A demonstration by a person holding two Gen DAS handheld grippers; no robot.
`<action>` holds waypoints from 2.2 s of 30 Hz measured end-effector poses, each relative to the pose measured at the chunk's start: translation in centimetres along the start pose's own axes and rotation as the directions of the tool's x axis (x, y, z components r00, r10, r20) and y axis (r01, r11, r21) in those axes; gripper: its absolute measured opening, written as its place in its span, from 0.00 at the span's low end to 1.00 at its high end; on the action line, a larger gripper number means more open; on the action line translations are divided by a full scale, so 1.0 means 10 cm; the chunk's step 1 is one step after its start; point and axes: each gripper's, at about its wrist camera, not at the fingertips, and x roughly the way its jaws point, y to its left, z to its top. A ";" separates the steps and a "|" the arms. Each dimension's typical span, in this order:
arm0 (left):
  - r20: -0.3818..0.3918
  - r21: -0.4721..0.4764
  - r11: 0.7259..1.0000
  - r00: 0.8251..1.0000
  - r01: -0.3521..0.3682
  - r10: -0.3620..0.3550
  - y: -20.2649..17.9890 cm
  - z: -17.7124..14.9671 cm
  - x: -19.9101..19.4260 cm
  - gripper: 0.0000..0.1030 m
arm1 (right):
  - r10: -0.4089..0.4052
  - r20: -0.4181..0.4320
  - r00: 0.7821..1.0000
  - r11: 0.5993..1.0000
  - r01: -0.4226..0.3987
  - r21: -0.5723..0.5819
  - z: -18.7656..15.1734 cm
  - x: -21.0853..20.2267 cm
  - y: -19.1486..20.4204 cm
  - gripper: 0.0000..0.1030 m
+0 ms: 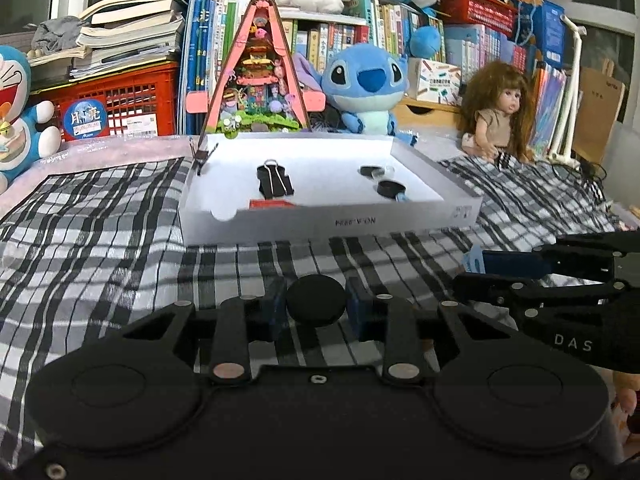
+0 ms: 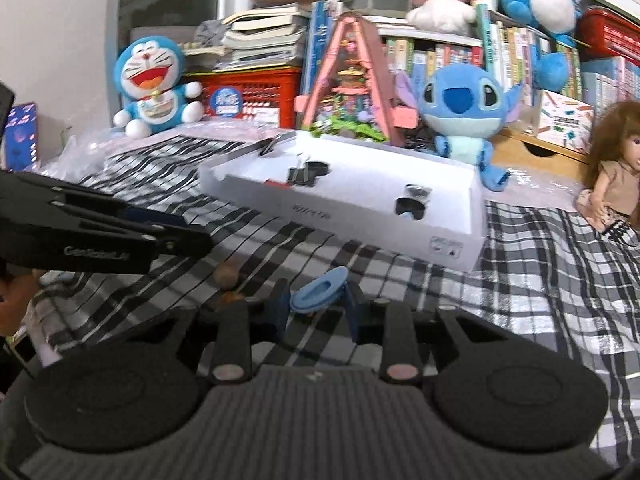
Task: Organize rigid objects
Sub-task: 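Grasp a black cap with the left gripper while the right gripper grasps the light blue piece, then carry the black cap and light blue piece over the white tray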
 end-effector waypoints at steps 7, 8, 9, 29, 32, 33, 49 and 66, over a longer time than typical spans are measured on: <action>0.012 -0.008 1.000 1.000 -0.003 0.003 0.03 0.24 0.10 0.29 | -0.046 -0.002 0.999 0.995 0.046 0.085 0.20 0.09 -0.21 0.33; 0.012 -0.014 1.000 1.000 -0.002 0.003 0.04 0.27 0.12 0.29 | -0.050 -0.003 0.999 0.994 0.050 0.100 0.22 0.10 -0.25 0.33; 0.011 -0.023 1.000 1.000 -0.002 0.002 0.05 0.30 0.14 0.29 | -0.054 -0.004 0.999 0.992 0.054 0.114 0.25 0.12 -0.28 0.33; -0.054 -0.178 0.983 0.998 -0.041 0.032 0.35 1.26 1.07 0.29 | -0.006 -0.088 0.996 0.914 0.042 0.405 1.03 0.86 -1.03 0.33; -0.056 -0.189 0.980 0.997 -0.054 0.045 0.38 1.41 1.32 0.29 | -0.013 -0.113 0.993 0.887 0.064 0.458 1.15 1.08 -1.15 0.33; -0.059 -0.191 0.980 0.997 -0.064 0.053 0.39 1.44 1.40 0.29 | -0.018 -0.120 0.993 0.877 0.073 0.475 1.17 1.15 -1.18 0.33; -0.108 -0.139 0.981 0.987 -0.136 0.121 0.49 1.53 2.16 0.29 | -0.077 -0.200 0.977 0.842 0.171 0.512 1.20 1.93 -1.36 0.33; -0.143 -0.116 0.978 0.978 -0.172 0.155 0.51 1.44 2.38 0.29 | -0.114 -0.221 0.969 0.871 0.204 0.446 1.20 2.12 -1.29 0.33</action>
